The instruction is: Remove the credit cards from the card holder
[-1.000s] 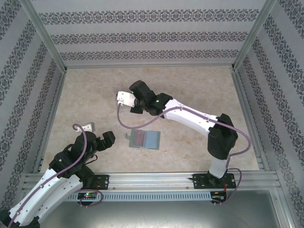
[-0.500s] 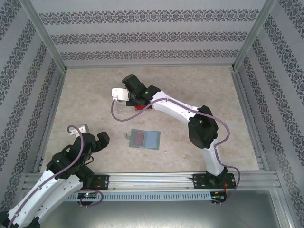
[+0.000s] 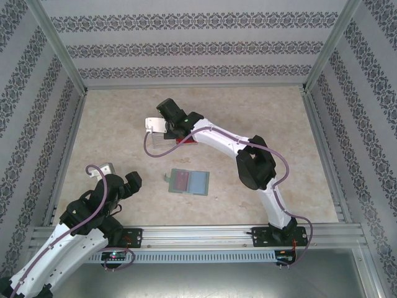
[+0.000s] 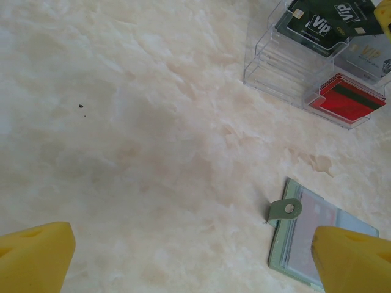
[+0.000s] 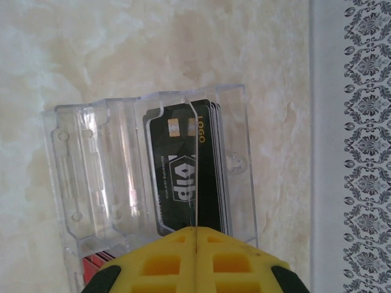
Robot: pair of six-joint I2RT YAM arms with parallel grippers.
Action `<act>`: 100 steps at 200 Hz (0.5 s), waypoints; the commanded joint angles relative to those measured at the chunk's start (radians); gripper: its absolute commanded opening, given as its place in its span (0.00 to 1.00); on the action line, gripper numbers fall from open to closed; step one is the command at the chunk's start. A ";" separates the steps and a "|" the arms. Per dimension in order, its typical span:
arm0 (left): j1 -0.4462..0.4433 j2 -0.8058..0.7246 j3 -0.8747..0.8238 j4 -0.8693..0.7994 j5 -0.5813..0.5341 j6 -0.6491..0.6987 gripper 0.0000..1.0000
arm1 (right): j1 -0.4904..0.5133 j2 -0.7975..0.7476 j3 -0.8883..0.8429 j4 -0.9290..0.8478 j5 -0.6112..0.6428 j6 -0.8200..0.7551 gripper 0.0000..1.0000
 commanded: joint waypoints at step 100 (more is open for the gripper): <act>0.002 -0.011 0.005 -0.033 -0.021 -0.005 1.00 | -0.022 0.100 0.087 0.014 0.045 0.016 0.07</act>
